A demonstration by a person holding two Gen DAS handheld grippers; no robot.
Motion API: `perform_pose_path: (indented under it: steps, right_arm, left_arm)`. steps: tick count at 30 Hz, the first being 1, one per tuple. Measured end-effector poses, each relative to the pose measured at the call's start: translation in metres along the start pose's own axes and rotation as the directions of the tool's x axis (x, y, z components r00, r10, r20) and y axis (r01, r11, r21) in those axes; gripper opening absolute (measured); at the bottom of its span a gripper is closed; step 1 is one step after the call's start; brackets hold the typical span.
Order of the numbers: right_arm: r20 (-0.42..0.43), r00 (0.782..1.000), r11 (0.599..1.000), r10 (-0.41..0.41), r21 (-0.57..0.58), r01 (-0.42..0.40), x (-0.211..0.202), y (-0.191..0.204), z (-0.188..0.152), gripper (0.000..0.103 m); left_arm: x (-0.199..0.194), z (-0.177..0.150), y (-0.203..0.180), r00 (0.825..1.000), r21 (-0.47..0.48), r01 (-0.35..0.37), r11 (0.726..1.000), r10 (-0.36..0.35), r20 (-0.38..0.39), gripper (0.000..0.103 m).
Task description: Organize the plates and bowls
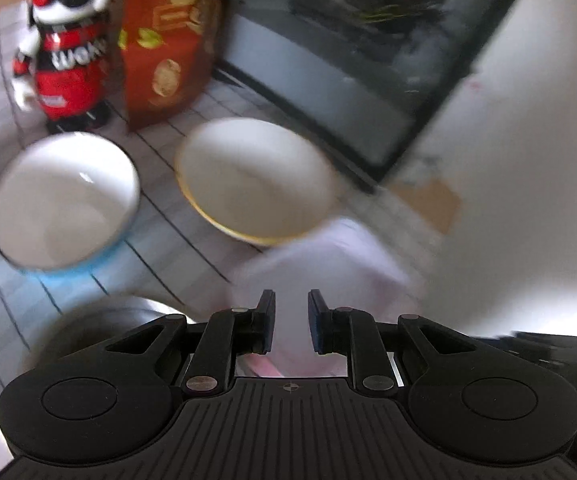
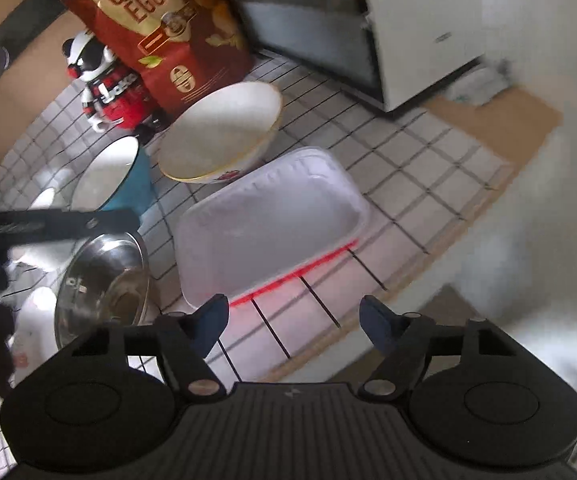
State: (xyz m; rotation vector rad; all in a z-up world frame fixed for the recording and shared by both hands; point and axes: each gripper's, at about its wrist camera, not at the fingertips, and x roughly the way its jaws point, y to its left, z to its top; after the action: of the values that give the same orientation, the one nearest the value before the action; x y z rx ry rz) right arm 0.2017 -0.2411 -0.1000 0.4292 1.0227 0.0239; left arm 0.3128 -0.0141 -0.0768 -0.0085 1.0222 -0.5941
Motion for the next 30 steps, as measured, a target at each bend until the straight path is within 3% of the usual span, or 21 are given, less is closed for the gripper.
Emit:
perform_pose_path:
  steps: [2, 4, 9, 16, 19, 22, 25, 30]
  right_arm:
    - [-0.066, 0.997, 0.999, 0.043, -0.007, -0.044, 0.019, -0.008, 0.010, 0.069]
    - [-0.111, 0.988, 0.994, 0.107, -0.003, -0.108, 0.030, -0.016, 0.018, 0.069]
    - [-0.171, 0.966, 0.981, 0.192, 0.025, -0.191, 0.053, -0.031, 0.035, 0.069]
    - [-0.228, 0.937, 0.964, 0.266, 0.085, -0.253, 0.076, -0.060, 0.057, 0.069]
    - [-0.226, 0.924, 0.951, 0.309, 0.103, -0.293, 0.079, -0.070, 0.071, 0.069]
    - [-0.191, 0.932, 0.951, 0.308, 0.087, -0.297, 0.076, -0.080, 0.089, 0.069]
    - [-0.149, 0.948, 0.959, 0.281, 0.061, -0.275, 0.073, -0.087, 0.105, 0.069]
    - [-0.139, 0.967, 0.977, 0.212, 0.016, -0.212, 0.076, -0.095, 0.113, 0.069]
  left_arm:
    - [0.017, 0.007, 0.004, 0.997, -0.023, -0.070, 0.997, 0.070, -0.022, 0.021]
    - [0.035, 0.015, 0.014, 0.995, -0.082, -0.088, 0.993, 0.083, -0.058, 0.021]
    - [0.061, 0.024, 0.026, 0.991, -0.193, -0.107, 0.975, 0.090, -0.095, 0.021]
    - [0.077, 0.030, 0.024, 0.990, -0.203, -0.106, 0.973, 0.086, -0.108, 0.022]
    - [0.080, 0.028, 0.015, 0.990, -0.229, -0.070, 0.971, 0.039, -0.137, 0.021]
    - [0.081, 0.022, 0.002, 0.988, -0.262, -0.003, 0.965, -0.038, -0.152, 0.024]
    - [0.078, 0.017, -0.016, 0.987, -0.256, 0.027, 0.966, -0.066, -0.145, 0.028]
    - [0.072, 0.015, -0.043, 0.993, -0.161, -0.082, 0.984, 0.067, -0.102, 0.028]
